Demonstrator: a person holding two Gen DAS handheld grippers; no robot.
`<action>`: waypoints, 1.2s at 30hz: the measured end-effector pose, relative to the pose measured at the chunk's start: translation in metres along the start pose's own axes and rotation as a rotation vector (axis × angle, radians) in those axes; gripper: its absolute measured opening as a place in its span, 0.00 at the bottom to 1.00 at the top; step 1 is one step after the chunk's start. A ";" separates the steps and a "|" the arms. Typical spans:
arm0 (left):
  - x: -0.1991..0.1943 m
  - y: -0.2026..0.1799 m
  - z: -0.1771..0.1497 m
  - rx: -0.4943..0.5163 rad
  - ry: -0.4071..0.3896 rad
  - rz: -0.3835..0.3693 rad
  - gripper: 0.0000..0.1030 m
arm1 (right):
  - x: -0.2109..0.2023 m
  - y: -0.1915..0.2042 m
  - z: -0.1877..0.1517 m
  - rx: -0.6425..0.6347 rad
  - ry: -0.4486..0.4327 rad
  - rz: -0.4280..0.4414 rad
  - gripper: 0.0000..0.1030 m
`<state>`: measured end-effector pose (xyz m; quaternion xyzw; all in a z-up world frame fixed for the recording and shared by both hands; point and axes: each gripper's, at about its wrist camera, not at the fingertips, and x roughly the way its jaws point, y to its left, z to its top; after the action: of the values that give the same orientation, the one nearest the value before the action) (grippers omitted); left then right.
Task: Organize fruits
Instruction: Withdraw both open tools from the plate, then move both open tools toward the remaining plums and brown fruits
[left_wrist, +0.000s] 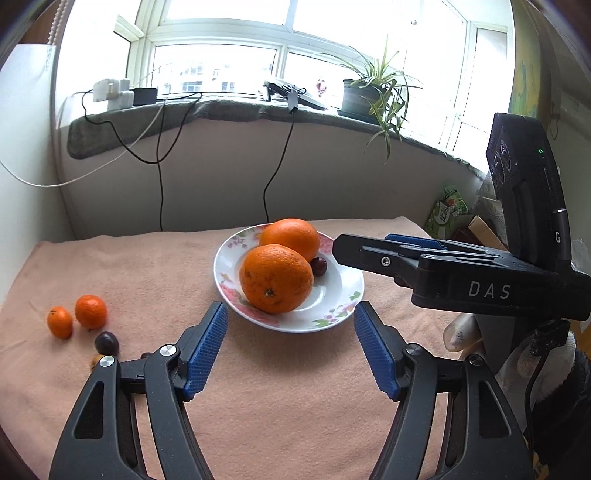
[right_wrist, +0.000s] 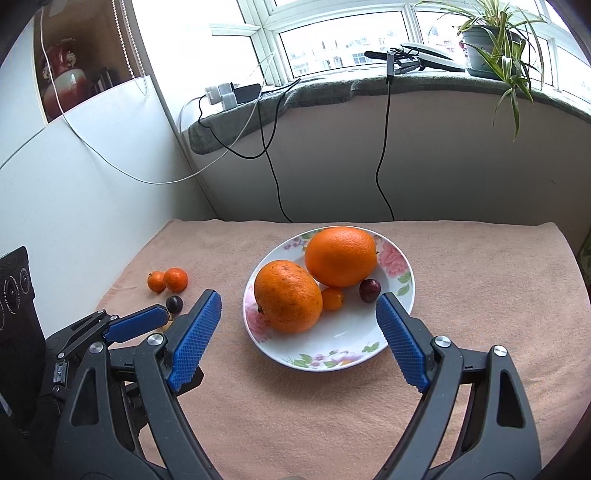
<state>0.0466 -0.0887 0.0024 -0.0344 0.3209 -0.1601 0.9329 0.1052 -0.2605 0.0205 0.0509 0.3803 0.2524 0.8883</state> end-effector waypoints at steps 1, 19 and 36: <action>-0.002 0.005 -0.002 -0.008 0.001 0.008 0.69 | 0.000 0.003 0.000 -0.005 0.001 0.007 0.86; -0.034 0.114 -0.048 -0.155 0.054 0.208 0.69 | 0.031 0.070 -0.018 -0.109 0.080 0.128 0.86; -0.025 0.152 -0.066 -0.242 0.099 0.182 0.57 | 0.072 0.110 -0.042 -0.162 0.173 0.204 0.74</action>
<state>0.0296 0.0662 -0.0609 -0.1095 0.3851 -0.0367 0.9156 0.0729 -0.1338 -0.0246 -0.0044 0.4266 0.3745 0.8232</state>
